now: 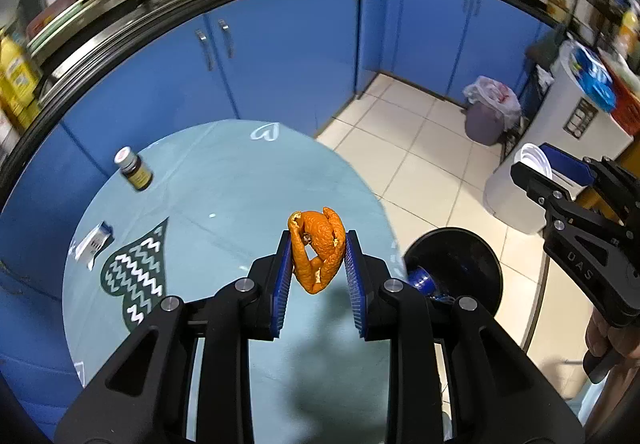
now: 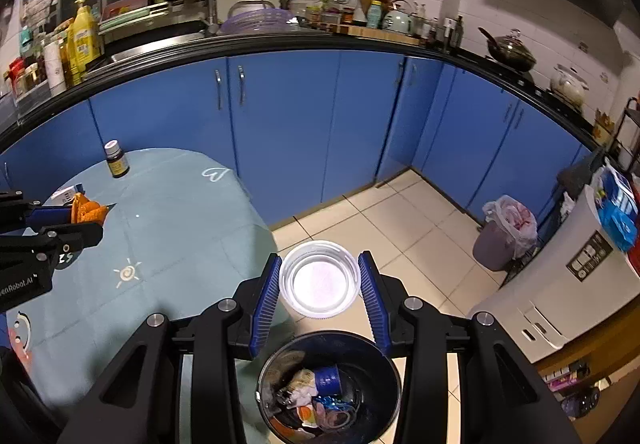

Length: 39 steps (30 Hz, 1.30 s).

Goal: Collect trash
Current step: 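Carry the orange peel and white round lid toward the black bin with both grippers, then open the left gripper over the black bin to drop the orange peel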

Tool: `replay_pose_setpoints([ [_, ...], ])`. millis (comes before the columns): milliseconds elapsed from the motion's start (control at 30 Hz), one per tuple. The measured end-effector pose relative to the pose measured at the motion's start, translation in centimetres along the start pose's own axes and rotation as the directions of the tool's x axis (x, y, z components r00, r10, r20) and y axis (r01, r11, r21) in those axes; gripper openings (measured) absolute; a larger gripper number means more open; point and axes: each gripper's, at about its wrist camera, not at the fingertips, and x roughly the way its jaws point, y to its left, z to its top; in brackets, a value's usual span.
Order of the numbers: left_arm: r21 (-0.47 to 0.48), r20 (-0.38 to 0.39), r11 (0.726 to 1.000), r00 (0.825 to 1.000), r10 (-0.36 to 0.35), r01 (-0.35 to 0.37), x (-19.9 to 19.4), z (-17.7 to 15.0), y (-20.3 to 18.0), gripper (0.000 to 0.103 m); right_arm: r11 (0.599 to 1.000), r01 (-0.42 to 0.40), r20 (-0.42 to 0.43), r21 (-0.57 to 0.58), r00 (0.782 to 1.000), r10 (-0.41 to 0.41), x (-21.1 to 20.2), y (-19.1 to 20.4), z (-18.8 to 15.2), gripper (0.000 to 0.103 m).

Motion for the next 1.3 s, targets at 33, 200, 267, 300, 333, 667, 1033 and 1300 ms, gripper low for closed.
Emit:
replay_pose_setpoints([
  [33,0.01,0.001,1.0,1.0,-0.004,0.004,0.0,0.0,-0.5,0.027,1.0,0.004,-0.001,0.005,1.0,-0.004,-0.1,-0.3,-0.2,0.039],
  [200,0.056,0.005,0.998,1.0,-0.03,0.03,-0.1,0.4,-3.1,0.027,1.0,0.022,-0.004,0.022,1.0,-0.022,-0.5,-1.6,-0.9,0.039],
  [267,0.075,0.008,0.996,0.999,-0.04,0.039,-0.2,0.4,-4.1,0.027,0.999,0.026,-0.006,0.028,1.0,-0.026,-0.6,-2.0,-1.2,0.039],
  [300,0.083,0.008,0.996,0.999,-0.043,0.042,-0.2,0.5,-4.6,0.027,0.999,0.031,-0.008,0.033,1.0,-0.03,-0.6,-2.3,-1.3,0.039],
  [333,0.091,0.007,0.995,0.999,-0.047,0.047,-0.2,0.5,-4.9,0.027,0.999,0.034,-0.01,0.037,0.999,-0.034,-0.6,-2.5,-1.5,0.039],
  [667,0.16,-0.006,0.983,0.996,-0.085,0.085,0.4,0.9,-8.8,0.027,0.994,0.071,-0.042,0.089,0.997,-0.068,-0.6,-5.6,-3.1,0.039],
  [1033,0.216,-0.036,0.968,0.991,-0.125,0.13,1.3,1.0,-12.5,0.027,0.987,0.089,-0.059,0.132,0.995,-0.082,-0.4,-7.9,-4.3,0.039],
  [1300,0.24,-0.04,0.959,0.988,-0.148,0.153,1.7,1.4,-13.7,0.029,0.983,0.1,-0.069,0.156,0.994,-0.09,-0.1,-8.9,-4.6,0.039],
])
